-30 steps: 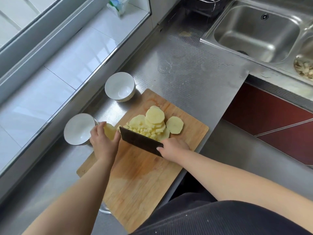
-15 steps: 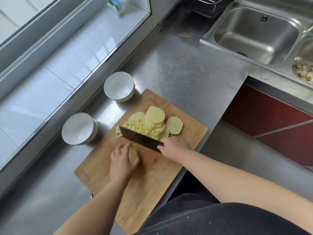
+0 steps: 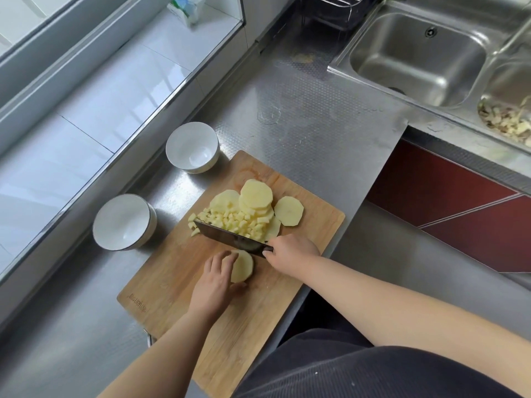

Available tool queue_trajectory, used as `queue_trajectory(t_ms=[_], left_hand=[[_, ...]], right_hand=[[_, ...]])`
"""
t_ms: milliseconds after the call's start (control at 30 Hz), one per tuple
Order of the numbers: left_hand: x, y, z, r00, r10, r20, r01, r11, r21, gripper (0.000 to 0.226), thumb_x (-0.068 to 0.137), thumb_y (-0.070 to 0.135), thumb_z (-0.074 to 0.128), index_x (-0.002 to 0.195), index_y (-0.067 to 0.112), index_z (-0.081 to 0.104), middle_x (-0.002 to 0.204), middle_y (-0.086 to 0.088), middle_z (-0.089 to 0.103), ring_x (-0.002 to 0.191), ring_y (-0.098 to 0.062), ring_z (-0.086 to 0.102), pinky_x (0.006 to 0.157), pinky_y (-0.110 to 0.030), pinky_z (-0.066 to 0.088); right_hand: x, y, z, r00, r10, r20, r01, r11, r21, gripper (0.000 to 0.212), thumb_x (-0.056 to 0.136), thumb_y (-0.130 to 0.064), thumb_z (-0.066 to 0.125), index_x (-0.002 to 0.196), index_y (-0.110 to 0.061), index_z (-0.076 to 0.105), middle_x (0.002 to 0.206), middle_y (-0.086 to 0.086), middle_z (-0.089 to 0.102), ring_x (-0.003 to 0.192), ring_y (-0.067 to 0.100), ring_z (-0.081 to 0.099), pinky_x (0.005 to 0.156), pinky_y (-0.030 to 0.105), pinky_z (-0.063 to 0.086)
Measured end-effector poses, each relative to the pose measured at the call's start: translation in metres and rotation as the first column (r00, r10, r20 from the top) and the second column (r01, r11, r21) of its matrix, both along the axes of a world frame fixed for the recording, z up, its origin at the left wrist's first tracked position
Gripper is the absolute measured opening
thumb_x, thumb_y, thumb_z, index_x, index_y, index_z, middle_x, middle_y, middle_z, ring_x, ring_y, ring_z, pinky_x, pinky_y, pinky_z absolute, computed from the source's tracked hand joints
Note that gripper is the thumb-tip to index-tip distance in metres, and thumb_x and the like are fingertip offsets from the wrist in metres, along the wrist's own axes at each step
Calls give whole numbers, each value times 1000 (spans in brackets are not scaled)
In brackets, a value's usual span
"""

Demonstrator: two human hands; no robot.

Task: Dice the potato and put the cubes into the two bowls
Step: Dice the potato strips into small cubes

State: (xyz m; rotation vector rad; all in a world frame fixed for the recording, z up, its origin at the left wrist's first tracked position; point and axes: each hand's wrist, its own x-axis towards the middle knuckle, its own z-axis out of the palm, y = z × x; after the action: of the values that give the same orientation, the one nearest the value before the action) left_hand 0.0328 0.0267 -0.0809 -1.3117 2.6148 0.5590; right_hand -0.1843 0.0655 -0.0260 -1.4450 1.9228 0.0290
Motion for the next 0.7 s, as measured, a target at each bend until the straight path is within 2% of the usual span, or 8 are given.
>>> queue_trajectory(t_ms=[133, 233, 333, 400, 500, 567, 700], left_hand=[[0, -1, 0, 999, -41, 2, 41, 999, -17, 60, 77, 41, 77, 126, 17, 53, 138, -11, 45, 122, -32, 47, 82, -38, 54], [2, -2, -1, 991, -127, 34, 130, 979, -156, 57, 70, 42, 80, 115, 14, 61, 125, -15, 58, 113, -37, 56, 81, -43, 56], [-2, 1, -1, 987, -153, 46, 160, 949, -273, 51, 84, 54, 58, 107, 9, 66, 110, -13, 64, 100, -32, 60, 77, -40, 56], [-7, 3, -2, 995, -96, 6, 95, 960, -264, 45, 88, 46, 48, 96, 7, 68, 96, -10, 64, 85, -29, 60, 66, -35, 54], [-16, 4, -2, 1000, 10, -30, -16, 975, -223, 9, 79, 15, 72, 80, 7, 68, 82, -9, 60, 73, -31, 59, 50, -33, 47], [-18, 6, -2, 999, 40, -28, -45, 979, -199, 17, 67, 4, 83, 77, 6, 69, 81, -11, 61, 70, -33, 58, 46, -32, 44], [-22, 8, -4, 992, 88, -92, -105, 974, -202, 26, 62, -2, 85, 86, 3, 74, 91, -15, 69, 77, -38, 62, 43, -34, 47]], right_hand=[[4, 3, -1, 1000, 24, -9, -24, 1000, 12, 25, 99, -35, 45, 106, -17, 61, 100, 7, 64, 90, 30, 60, 62, 30, 42], [6, 3, -3, 997, 55, -48, -55, 998, -2, 22, 100, -27, 43, 103, -15, 61, 98, 7, 65, 79, 28, 56, 54, 28, 35], [7, 6, -1, 989, 112, -95, -118, 992, -51, 23, 101, -22, 40, 105, -14, 60, 96, 7, 65, 77, 28, 56, 51, 27, 30], [9, 9, 0, 980, 158, -119, -170, 981, -93, 25, 102, -22, 39, 108, -13, 60, 95, 9, 66, 79, 30, 60, 53, 28, 32], [9, 12, 3, 967, 210, -144, -228, 966, -125, 25, 102, -23, 38, 109, -12, 59, 93, 11, 67, 80, 32, 63, 48, 27, 27], [9, 12, 7, 958, 232, -167, -256, 957, -135, 24, 102, -21, 38, 109, -13, 60, 94, 10, 67, 79, 31, 63, 46, 27, 23], [13, 16, 13, 945, 263, -195, -293, 945, -145, 23, 100, -20, 40, 110, -14, 60, 94, 9, 68, 81, 31, 65, 56, 30, 33]])
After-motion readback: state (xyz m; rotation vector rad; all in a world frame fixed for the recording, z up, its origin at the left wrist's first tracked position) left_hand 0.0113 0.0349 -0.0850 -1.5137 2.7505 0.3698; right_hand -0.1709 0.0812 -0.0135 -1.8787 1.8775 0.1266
